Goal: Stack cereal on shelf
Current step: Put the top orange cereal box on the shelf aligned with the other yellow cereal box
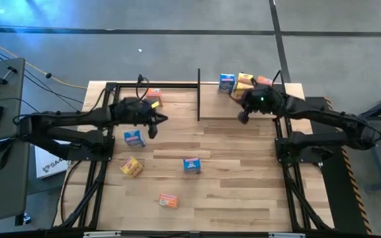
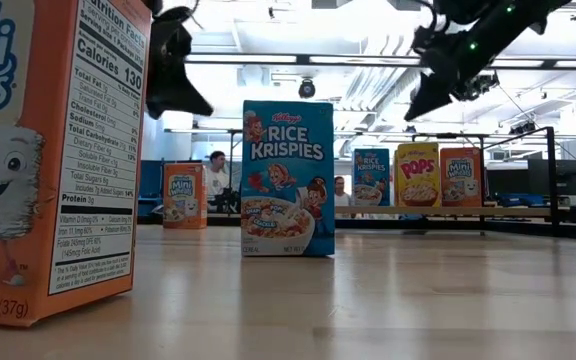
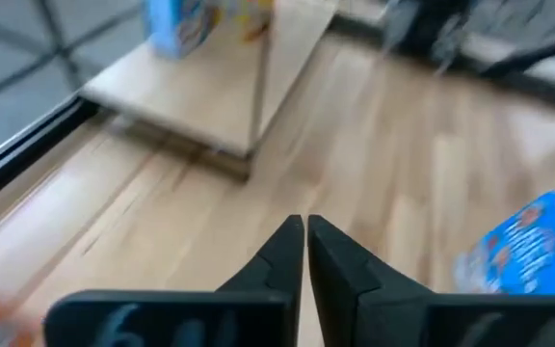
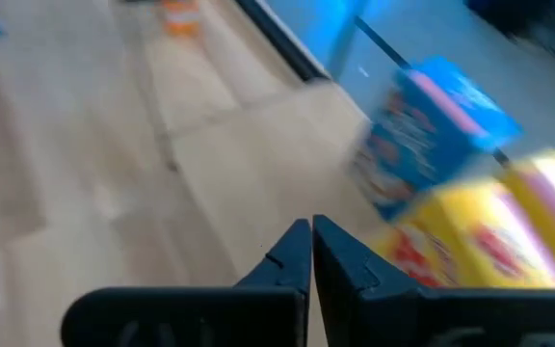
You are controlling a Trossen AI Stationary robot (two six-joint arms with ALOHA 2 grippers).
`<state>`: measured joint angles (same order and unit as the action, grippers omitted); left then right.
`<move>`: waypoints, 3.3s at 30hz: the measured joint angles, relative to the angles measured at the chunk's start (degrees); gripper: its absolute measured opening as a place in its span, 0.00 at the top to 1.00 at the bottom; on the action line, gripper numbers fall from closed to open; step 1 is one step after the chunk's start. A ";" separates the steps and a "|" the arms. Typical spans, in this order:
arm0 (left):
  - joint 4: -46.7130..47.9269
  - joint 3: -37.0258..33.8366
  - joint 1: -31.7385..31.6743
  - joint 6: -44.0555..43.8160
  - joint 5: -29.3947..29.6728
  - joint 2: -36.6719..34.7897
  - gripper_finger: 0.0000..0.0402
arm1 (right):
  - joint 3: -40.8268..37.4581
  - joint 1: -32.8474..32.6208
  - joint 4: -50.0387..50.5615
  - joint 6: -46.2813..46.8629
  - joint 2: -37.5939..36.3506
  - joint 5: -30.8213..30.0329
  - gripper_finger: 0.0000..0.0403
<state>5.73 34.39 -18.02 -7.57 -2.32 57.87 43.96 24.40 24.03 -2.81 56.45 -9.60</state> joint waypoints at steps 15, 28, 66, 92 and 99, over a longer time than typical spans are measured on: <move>42.89 28.06 -15.40 23.36 2.81 18.55 0.53 | -3.58 -12.25 -9.31 -0.64 -0.20 0.15 1.00; 44.95 36.65 -22.05 40.67 10.03 31.66 0.36 | -3.58 -14.44 -9.22 -2.27 -0.20 0.15 1.00; 47.37 36.59 -26.14 45.56 6.91 33.81 0.66 | -3.58 -14.44 -9.14 -1.15 -0.16 3.03 1.00; 39.53 41.82 10.45 12.11 -1.63 33.80 0.68 | -3.56 -36.04 -19.23 7.91 7.07 -11.51 1.00; 39.28 49.34 10.71 12.75 -1.53 43.94 0.68 | -4.14 -37.72 -29.64 6.60 15.20 -13.62 1.00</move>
<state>45.00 83.73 -7.31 5.17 -3.85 101.81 39.82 -13.32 -5.60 3.79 71.65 -23.22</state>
